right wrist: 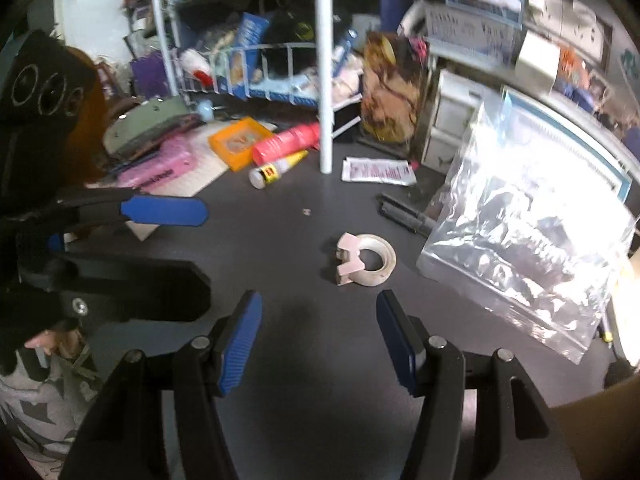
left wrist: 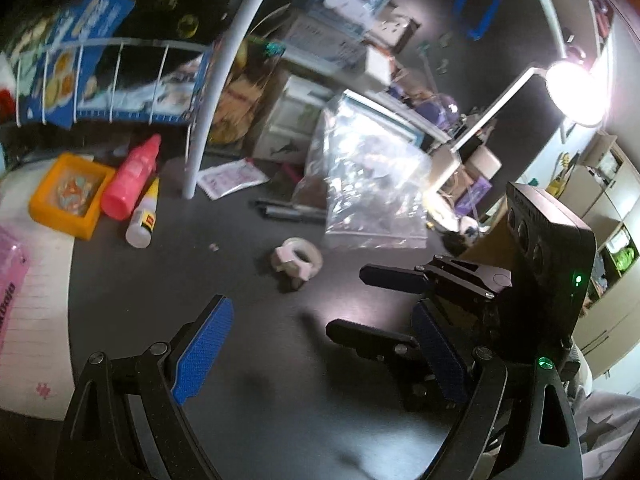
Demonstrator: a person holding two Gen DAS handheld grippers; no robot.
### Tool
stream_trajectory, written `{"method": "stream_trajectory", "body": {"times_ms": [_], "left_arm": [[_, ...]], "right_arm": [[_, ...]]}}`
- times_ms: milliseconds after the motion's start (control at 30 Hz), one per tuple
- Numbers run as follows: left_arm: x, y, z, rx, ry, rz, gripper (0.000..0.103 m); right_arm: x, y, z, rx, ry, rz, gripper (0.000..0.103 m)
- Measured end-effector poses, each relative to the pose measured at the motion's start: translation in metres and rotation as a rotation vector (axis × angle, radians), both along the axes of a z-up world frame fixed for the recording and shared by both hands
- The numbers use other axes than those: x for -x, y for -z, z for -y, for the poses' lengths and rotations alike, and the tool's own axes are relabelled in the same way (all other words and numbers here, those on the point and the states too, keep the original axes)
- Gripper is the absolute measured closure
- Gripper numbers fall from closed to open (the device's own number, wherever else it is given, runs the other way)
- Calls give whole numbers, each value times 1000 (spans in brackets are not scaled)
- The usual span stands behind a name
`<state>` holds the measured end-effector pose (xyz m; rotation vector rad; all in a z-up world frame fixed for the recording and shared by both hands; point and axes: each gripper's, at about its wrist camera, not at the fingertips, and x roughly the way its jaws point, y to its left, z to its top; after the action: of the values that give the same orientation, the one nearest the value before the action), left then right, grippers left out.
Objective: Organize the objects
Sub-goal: 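Move the right tool to the tape roll in the pink dispenser, then close the right tool on the tape dispenser and lift it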
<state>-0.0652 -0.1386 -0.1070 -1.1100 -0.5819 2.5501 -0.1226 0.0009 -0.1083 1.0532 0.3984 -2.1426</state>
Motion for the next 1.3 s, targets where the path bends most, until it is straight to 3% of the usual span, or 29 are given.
{"method": "stream_trajectory", "body": {"times_ms": [533,667,733,1033,1300], "left_arm": [[43,34,12,-20,-5,84,13],[48,37,11,-22,2,92,13],[49,38,11,-27,2,94,13],[42,30,6,-19,10,81,13],[21,6,-5,-27,28,19,15]], "right_arm": [[53,36,22,-42,48,7,47],[57,40,23,-43,59,1,59],[57,39,22,-41,62,-1,65],[47,33,21,-11,33,2,65],[10,3,22,44,-31,-44,65]]}}
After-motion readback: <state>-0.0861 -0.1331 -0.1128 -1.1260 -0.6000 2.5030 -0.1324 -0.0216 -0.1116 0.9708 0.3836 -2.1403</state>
